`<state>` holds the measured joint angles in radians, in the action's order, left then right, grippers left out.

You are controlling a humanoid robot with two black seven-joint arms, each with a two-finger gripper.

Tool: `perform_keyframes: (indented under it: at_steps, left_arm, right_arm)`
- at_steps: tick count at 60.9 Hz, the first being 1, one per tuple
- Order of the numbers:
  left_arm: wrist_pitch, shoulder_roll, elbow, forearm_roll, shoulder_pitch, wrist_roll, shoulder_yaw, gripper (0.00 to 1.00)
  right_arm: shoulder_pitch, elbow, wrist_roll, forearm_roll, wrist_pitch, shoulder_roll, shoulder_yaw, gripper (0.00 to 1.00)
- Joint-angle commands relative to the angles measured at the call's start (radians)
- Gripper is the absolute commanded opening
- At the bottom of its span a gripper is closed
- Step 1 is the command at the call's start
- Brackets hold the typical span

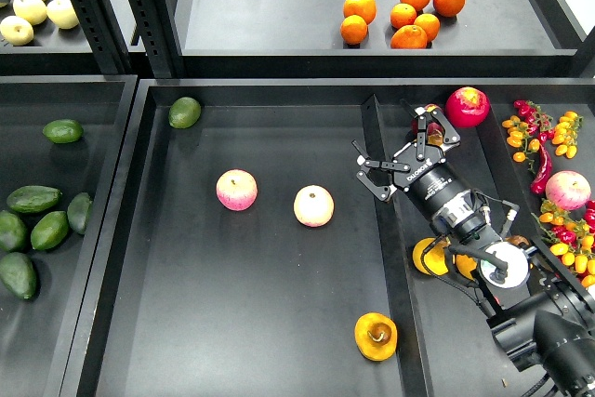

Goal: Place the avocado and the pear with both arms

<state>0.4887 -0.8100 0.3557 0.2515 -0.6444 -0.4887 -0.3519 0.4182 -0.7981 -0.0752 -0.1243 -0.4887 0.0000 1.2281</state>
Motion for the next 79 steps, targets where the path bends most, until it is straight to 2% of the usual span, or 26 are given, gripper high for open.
perform_keyframes:
  at_steps: [1, 24, 35, 58, 79]
  left_arm:
    - [0.000, 0.000, 0.000, 0.000, 0.000, 0.000, 0.001, 0.49]
    - [0.000, 0.002, 0.002, 0.000, 0.000, 0.000, 0.019, 0.77]
    - [0.000, 0.002, 0.003, 0.000, 0.000, 0.000, 0.022, 0.85]
    - [0.000, 0.003, 0.028, -0.011, -0.014, 0.000, -0.016, 0.90]
    - [0.000, 0.018, 0.117, -0.018, -0.012, 0.000, -0.283, 0.90]
  right_arm:
    - [-0.001, 0.000, 0.000, -0.001, 0.000, 0.000, -0.001, 0.99]
    - [-0.001, 0.000, 0.000, 0.000, 0.000, 0.000, 0.001, 0.99]
    - [-0.001, 0.000, 0.000, 0.000, 0.000, 0.000, 0.001, 0.99]
    - [0.001, 0.000, 0.000, 0.000, 0.000, 0.000, -0.002, 0.99]
    - [0.001, 0.008, -0.003, -0.001, 0.000, 0.000, -0.004, 0.99]
